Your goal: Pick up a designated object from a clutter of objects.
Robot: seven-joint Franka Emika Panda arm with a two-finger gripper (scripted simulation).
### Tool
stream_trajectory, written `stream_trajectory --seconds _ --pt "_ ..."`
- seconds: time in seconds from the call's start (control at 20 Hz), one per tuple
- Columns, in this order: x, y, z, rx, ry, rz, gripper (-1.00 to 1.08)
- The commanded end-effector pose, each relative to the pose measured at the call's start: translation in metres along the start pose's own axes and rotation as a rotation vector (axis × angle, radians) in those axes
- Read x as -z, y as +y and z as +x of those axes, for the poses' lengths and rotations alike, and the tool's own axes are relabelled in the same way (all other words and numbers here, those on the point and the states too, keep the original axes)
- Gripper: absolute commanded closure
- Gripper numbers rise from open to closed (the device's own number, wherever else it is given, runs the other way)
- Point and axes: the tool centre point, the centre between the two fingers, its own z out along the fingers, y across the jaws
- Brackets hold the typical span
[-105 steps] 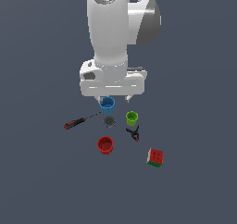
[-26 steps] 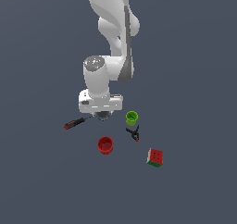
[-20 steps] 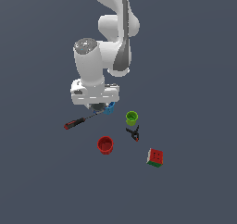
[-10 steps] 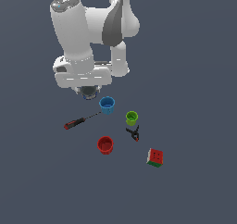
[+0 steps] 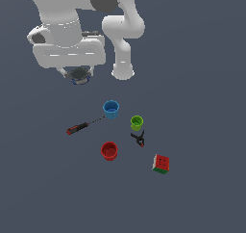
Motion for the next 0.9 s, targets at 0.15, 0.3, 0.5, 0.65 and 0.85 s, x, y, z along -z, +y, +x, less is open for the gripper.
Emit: stream_trajectory --seconds 0.15,0.3,0.5,0.65,0.85 --pt "0.043 0.013 -0.002 0.002 -0.004 0.001 1.08" --pt "0.06 0.019 -0.002 0.003 -0.006 0.001 1.08" --pt "0.076 0.024 -0.002 0.003 -0.007 0.001 1.08" --pt "0.083 0.026 -0.002 0.004 -0.007 0.001 1.08" --pt "0.085 0.027 -0.002 0.004 -0.007 0.001 1.08"
